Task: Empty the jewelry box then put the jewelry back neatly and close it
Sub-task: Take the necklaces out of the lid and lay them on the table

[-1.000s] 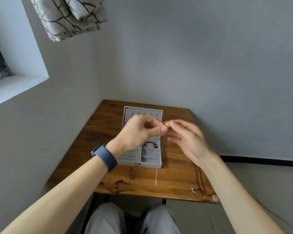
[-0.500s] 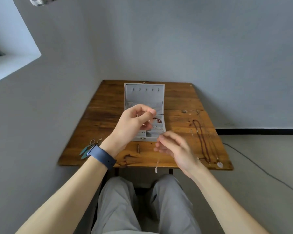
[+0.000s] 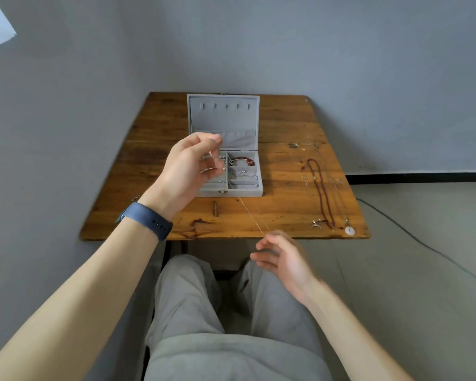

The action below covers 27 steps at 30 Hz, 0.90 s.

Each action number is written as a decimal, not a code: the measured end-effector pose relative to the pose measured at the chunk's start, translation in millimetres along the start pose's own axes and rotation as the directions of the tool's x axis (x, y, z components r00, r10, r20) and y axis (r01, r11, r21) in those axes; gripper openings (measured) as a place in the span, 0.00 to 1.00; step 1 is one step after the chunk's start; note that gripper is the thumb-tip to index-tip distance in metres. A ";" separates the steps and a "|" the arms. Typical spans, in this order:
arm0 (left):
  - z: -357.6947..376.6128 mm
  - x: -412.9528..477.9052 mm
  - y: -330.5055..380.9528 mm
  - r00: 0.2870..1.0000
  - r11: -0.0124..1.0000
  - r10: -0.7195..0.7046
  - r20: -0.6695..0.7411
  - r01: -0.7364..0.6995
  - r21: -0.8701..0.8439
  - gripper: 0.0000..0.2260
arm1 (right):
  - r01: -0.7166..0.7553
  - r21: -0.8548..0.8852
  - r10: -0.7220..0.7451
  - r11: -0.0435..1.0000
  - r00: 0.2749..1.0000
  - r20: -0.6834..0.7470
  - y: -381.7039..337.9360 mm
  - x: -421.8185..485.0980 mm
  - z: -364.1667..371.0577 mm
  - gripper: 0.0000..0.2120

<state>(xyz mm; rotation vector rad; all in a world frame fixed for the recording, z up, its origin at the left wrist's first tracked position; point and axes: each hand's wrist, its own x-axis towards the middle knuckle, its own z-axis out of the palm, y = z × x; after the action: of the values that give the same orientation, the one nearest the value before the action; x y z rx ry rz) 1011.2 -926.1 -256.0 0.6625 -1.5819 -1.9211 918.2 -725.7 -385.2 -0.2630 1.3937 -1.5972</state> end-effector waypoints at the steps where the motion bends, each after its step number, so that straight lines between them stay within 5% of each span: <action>1: 0.7 1.3 -1.6 1.000 1.000 -0.002 0.000 0.002 0.014 0.07 | -0.010 0.011 0.010 1.000 1.000 -0.017 2.1 -1.0 -2.2 0.11; 10: -3.8 17.4 -25.7 0.997 0.996 -0.046 -0.064 0.051 0.079 0.04 | 0.073 0.052 -0.068 0.996 0.994 -0.091 16.7 -16.1 -22.0 0.10; 18: -2.2 41.8 -46.7 0.966 0.969 -0.241 -0.098 0.234 -0.075 0.06 | 0.214 -0.062 -0.216 0.975 0.976 -0.039 10.3 -26.8 -26.2 0.16; 27: 11.6 55.3 -51.8 0.965 0.959 -0.262 -0.010 0.259 -0.118 0.05 | 0.233 -0.225 -0.267 0.946 0.954 -0.135 12.3 -25.8 -39.7 0.07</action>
<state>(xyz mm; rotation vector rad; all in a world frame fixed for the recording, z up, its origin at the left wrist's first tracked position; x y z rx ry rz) 957.7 -948.5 -306.1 0.8786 -1.4110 -2.1663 910.2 -679.2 -398.0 -0.4568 1.7140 -1.7109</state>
